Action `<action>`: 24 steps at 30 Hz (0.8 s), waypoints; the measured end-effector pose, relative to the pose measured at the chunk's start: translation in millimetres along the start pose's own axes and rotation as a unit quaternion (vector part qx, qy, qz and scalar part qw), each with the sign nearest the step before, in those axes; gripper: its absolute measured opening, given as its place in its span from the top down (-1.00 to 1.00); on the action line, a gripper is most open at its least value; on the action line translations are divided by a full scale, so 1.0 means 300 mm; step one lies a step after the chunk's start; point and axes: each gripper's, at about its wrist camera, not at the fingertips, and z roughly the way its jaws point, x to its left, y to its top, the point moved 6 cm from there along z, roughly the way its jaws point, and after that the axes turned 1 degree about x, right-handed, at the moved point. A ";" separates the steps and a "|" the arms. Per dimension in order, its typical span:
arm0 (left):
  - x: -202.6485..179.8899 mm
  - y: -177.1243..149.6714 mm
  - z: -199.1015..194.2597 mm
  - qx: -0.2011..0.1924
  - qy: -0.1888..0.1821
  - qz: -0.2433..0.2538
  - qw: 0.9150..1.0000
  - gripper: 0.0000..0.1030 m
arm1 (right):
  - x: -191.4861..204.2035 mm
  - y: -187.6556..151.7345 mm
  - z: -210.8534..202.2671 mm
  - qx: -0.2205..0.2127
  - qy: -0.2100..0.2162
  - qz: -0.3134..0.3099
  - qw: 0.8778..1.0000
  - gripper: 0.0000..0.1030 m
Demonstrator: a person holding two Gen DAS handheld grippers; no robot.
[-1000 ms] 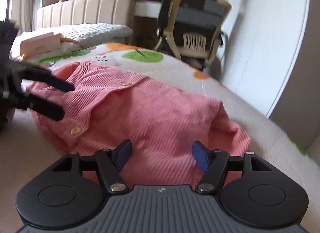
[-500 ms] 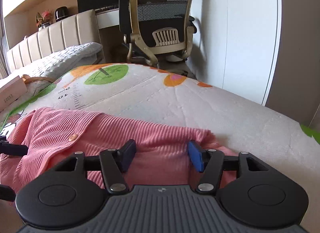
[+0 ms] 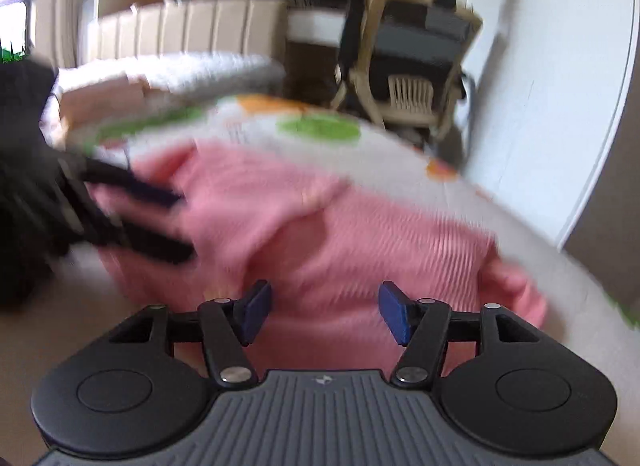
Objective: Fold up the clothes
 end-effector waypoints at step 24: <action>0.017 -0.065 -0.058 0.048 0.140 0.030 0.989 -1.00 | 0.077 0.072 -0.068 -0.058 0.010 -0.002 0.998 -0.41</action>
